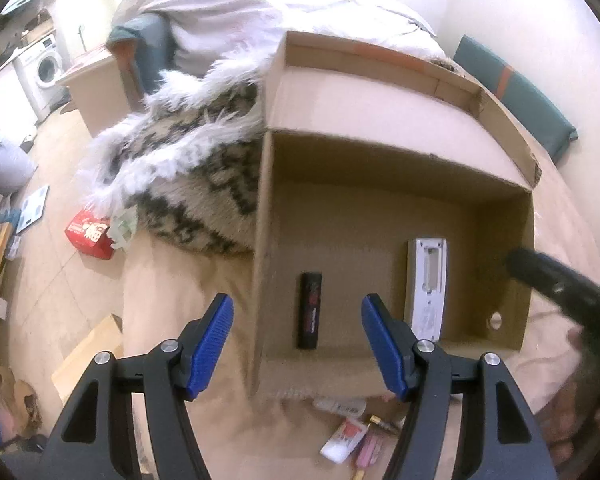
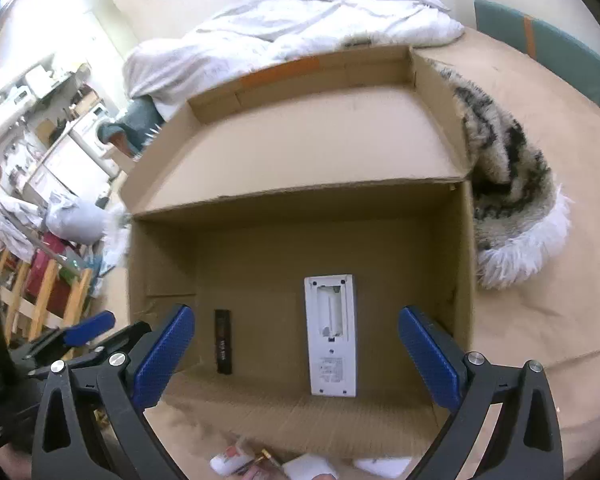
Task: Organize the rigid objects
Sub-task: 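Withdraw both tools from the box back toward the items, then grasp the white pill bottle with the left tool while the right tool grasps the earbud case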
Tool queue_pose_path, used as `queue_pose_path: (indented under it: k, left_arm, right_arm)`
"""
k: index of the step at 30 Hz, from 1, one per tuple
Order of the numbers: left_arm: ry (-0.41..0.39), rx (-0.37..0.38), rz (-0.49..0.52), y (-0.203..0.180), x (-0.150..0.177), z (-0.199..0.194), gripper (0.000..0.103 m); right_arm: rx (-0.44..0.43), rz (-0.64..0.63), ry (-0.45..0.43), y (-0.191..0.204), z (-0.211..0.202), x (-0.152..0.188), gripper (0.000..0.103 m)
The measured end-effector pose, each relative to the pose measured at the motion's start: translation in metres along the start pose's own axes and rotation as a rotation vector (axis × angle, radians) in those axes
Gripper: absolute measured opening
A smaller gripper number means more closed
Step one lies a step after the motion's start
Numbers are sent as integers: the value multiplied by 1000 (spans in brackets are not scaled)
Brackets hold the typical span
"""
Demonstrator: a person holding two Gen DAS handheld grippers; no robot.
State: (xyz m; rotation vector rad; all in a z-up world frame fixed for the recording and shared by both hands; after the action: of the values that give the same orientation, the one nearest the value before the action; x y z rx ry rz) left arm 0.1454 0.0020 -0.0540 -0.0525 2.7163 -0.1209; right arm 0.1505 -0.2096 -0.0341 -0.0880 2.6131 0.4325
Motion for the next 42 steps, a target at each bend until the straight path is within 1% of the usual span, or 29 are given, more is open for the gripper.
queue_pose_path:
  k: [2, 6, 10, 15, 16, 21, 27, 33, 35, 38, 42]
  left_arm:
    - [6, -10, -3, 6, 8, -1, 64]
    - [27, -24, -27, 16, 26, -5, 64]
    - [40, -20, -49, 20, 42, -7, 64]
    - [73, -28, -25, 14, 54, -1, 64]
    - [83, -31, -20, 13, 55, 1, 64]
    - [130, -35, -22, 9, 59, 13, 64]
    - [179, -31, -4, 7, 70, 26, 64]
    - [273, -11, -70, 17, 80, 45, 64]
    - [299, 1, -83, 16, 83, 51, 64]
    - [350, 50, -67, 4, 89, 62, 64]
    - [426, 66, -4, -15, 97, 81, 64]
  right_arm:
    - [3, -18, -16, 0, -12, 8, 103]
    - [13, -33, -12, -2, -25, 28, 103]
    - [23, -30, 11, -9, -32, 50, 103]
    - [36, 1, 44, -22, -38, 72, 103]
    - [43, 9, 55, -26, -38, 76, 103]
    - [23, 39, 102, -38, -35, 86, 103]
    - [31, 42, 215, -45, -14, 102, 103]
    - [45, 151, 293, -67, 3, 110, 103]
    - [36, 192, 315, -73, 9, 112, 103]
    - [23, 220, 336, -76, 15, 111, 103]
    - [17, 223, 347, -74, 21, 110, 103]
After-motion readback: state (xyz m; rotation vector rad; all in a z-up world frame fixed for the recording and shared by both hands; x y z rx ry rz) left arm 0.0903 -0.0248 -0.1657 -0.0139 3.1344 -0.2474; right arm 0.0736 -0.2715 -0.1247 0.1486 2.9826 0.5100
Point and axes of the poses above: each gripper's, at about its wrist camera, not at the fingertips, and z roughly the way its jaws point, y to its left, x to its underside, the point moved 3 cm from there along z, roughly the way its jaws point, and after that the axes turned 6 degrees about y, right-handed, at the moved point
